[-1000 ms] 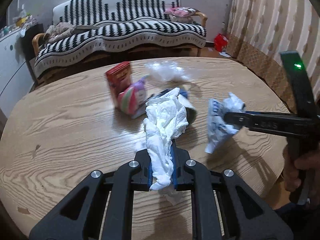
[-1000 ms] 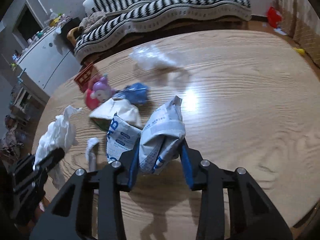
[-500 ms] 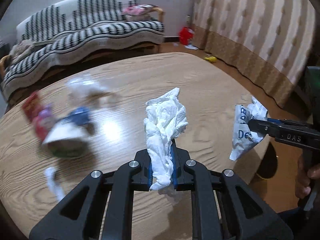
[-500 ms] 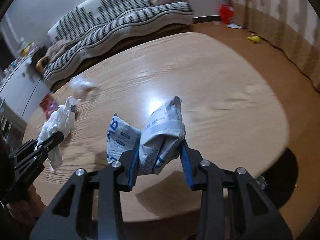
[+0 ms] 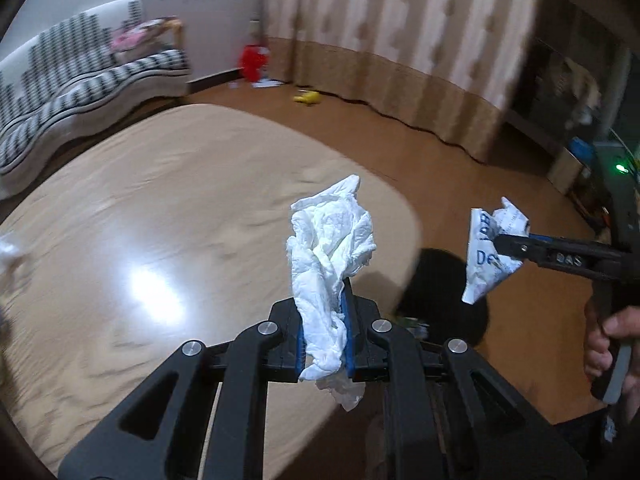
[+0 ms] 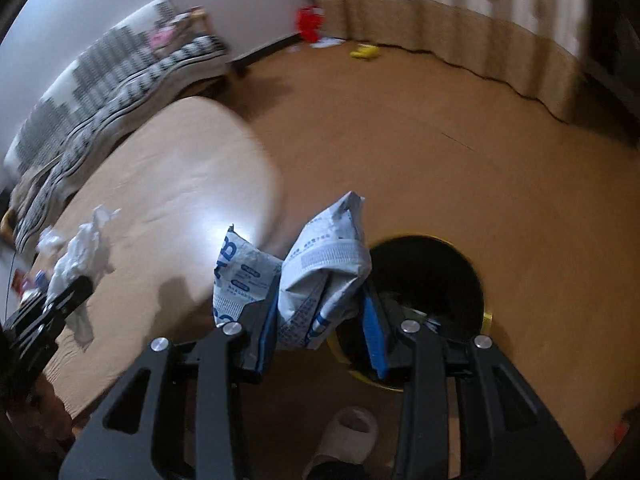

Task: Collect trash
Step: 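Carry both items over the bin and open both tools to drop them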

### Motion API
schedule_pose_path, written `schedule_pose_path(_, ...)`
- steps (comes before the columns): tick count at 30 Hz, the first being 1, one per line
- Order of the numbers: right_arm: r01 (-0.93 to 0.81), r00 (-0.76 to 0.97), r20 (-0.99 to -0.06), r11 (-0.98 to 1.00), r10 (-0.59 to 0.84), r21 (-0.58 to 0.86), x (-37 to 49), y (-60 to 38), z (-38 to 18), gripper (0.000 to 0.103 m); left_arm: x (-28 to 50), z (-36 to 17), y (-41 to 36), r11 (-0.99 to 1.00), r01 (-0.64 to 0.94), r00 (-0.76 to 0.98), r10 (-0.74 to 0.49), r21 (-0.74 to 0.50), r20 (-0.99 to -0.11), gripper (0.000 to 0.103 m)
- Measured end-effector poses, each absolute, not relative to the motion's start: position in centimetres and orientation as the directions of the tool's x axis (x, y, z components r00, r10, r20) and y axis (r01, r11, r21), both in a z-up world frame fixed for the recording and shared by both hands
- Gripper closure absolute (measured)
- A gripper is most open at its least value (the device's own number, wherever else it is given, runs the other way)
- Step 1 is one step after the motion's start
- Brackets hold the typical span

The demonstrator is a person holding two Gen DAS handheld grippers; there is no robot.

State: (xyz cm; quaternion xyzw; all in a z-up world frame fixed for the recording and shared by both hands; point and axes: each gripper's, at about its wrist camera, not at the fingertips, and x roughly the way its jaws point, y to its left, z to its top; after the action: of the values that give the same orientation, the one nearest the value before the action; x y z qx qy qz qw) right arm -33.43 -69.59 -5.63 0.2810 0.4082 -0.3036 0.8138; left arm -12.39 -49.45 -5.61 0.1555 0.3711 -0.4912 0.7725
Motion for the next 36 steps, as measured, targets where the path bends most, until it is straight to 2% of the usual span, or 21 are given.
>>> schedule_pose_path(9, 0.828, 0.388, -0.887, 0.518, -0.249, 0.216, -39.4, -75.4, -9.7, 0.066, -18.3, -8.7, -57.1, 0.320, 0.934, 0.098, -0.658, -0.160, -0.747, 0.090)
schedule_pose_path(19, 0.843, 0.359, -0.899, 0.500, -0.250, 0.198, -38.1, -75.8, -10.2, 0.064, -20.4, -11.1, -61.1, 0.270, 0.941, 0.021, -0.650, -0.205, -0.759, 0.090)
schedule_pose_path(20, 0.847, 0.353, -0.900, 0.496, -0.254, 0.192, -38.1, -75.9, -10.3, 0.060, -20.4, -11.3, -61.4, 0.269, 0.941, 0.018, -0.649, -0.207, -0.760, 0.090)
schedule_pose_path(21, 0.849, 0.350, -0.901, 0.493, -0.256, 0.190, -38.1, -76.1, -10.3, 0.046, -20.5, -11.4, -61.6, 0.268, 0.940, 0.014, -0.649, -0.210, -0.761, 0.090)
schedule_pose_path(23, 0.859, 0.350, -0.897, 0.475, -0.271, 0.191, -38.2, -75.9, -10.1, 0.031, -20.6, -11.6, -62.0, 0.266, 0.940, 0.009, -0.648, -0.215, -0.762, 0.090)
schedule_pose_path(36, 0.901, 0.345, -0.876, 0.380, -0.336, 0.209, -41.1, -76.8, -9.3, 0.027, -22.1, -15.1, -65.5, 0.242, 0.932, -0.069, -0.614, -0.271, -0.787, 0.090)
